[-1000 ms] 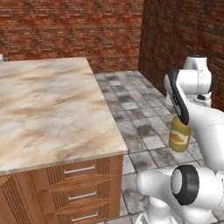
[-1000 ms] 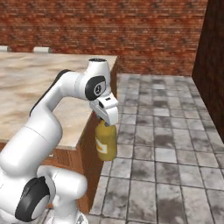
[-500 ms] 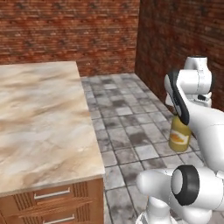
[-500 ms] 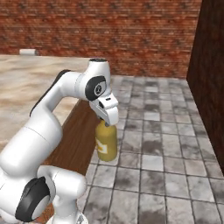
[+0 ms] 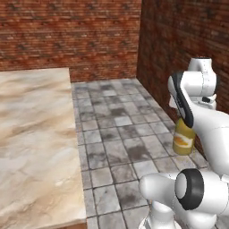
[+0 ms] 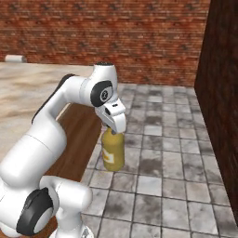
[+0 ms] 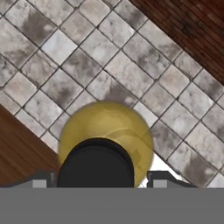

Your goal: There is a wine glass and glass cup on the dining counter. Place the wine bottle next to the wine glass and the juice bottle next to the glass cup.

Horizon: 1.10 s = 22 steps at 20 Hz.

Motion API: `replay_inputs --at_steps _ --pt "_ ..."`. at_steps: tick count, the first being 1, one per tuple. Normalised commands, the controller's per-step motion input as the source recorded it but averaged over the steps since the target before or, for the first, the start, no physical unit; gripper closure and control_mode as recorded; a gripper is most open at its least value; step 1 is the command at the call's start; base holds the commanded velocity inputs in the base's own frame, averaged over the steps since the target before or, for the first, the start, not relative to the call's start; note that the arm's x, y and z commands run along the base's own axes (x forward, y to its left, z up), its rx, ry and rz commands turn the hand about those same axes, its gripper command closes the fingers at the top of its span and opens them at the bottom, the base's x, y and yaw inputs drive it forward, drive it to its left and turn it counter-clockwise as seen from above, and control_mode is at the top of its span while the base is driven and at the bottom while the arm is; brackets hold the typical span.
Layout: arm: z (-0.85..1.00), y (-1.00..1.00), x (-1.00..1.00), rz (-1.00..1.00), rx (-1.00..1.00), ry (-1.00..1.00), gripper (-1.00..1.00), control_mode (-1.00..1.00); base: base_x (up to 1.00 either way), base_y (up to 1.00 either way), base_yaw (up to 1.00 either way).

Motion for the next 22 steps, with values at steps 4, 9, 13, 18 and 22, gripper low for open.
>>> replay_inputs --at_steps 4,9,13,18,22 --pt "0.00 0.00 0.00 0.00 0.00 0.00 1.00 1.00 0.67 -0.46 0.03" --pt "0.00 0.00 0.00 0.00 0.00 0.00 1.00 1.00 0.64 -0.43 0.04" --pt "0.00 0.00 0.00 0.00 0.00 0.00 1.00 1.00 0.64 -0.42 0.05" --pt "0.00 0.00 0.00 0.00 0.00 0.00 1.00 1.00 0.66 -0.36 0.05" --pt "0.00 0.00 0.00 0.00 0.00 0.00 1.00 1.00 0.74 -0.27 0.07"
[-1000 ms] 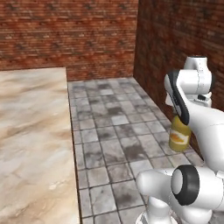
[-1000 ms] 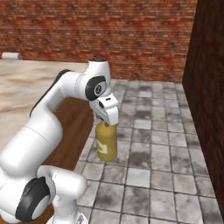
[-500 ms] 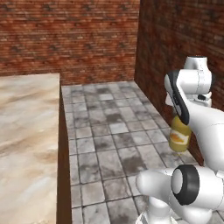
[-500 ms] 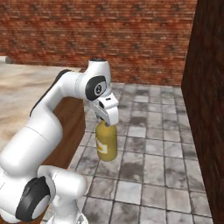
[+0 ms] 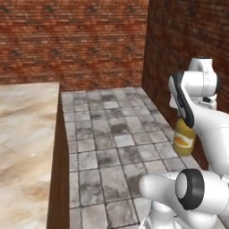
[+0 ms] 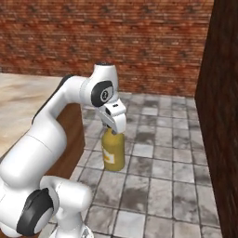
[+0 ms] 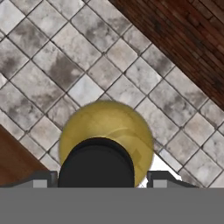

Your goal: There is a wine glass and glass cup on the dining counter. Place the wine bottle next to the wine glass and the juice bottle next to the glass cup.

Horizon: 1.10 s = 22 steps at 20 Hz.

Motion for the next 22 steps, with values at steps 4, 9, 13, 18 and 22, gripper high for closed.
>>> replay_inputs --at_steps 4,9,13,18,22 --pt "0.00 0.00 0.00 0.00 0.00 0.00 1.00 1.00 0.78 -0.26 0.07" --pt "0.00 0.00 0.00 0.00 0.00 0.00 1.00 1.00 0.82 -0.25 0.05" --pt "0.00 0.00 0.00 0.00 0.00 0.00 1.00 1.00 0.82 -0.26 0.05" --pt "0.00 0.00 0.00 0.00 0.00 0.00 1.00 1.00 0.81 -0.27 0.06" --pt "0.00 0.00 0.00 0.00 0.00 0.00 1.00 1.00 0.81 -0.28 0.06"
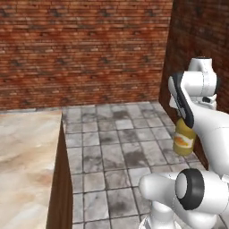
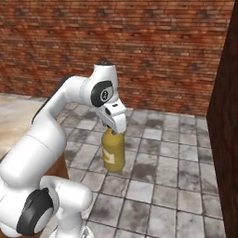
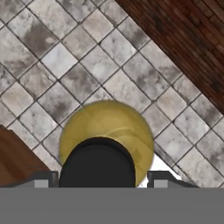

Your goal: There is a wine glass and glass cup on the dining counter. Place the wine bottle next to the wine glass and the juice bottle next to the glass cup.

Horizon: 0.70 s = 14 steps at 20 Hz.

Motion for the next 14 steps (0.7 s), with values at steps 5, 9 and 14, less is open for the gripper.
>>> replay_inputs --at_steps 5,9,14 --pt "0.00 0.00 0.00 0.00 0.00 0.00 1.00 1.00 0.82 -0.25 0.08" --pt "0.00 0.00 0.00 0.00 0.00 0.00 1.00 1.00 0.86 -0.22 0.10" --pt "0.00 0.00 0.00 0.00 0.00 0.00 1.00 1.00 0.86 -0.22 0.11"
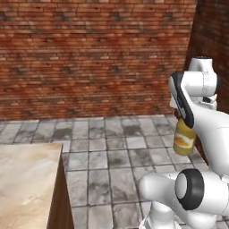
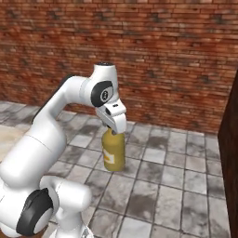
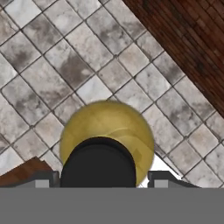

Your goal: There is a wine glass and glass cup on the dining counter. Place the wine bottle next to the wine glass and the juice bottle next to the glass cup.

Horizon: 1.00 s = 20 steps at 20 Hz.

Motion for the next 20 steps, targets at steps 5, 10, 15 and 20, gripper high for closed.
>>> replay_inputs --at_steps 5,10,15,20 --pt "0.00 0.00 0.00 0.00 0.00 0.00 1.00 1.00 0.86 -0.21 0.12" --pt "0.00 0.00 0.00 0.00 0.00 0.00 1.00 1.00 0.85 -0.17 0.16" --pt "0.00 0.00 0.00 0.00 0.00 0.00 1.00 1.00 0.82 -0.12 0.23" --pt "0.00 0.00 0.00 0.00 0.00 0.00 1.00 1.00 0.77 -0.10 0.32"
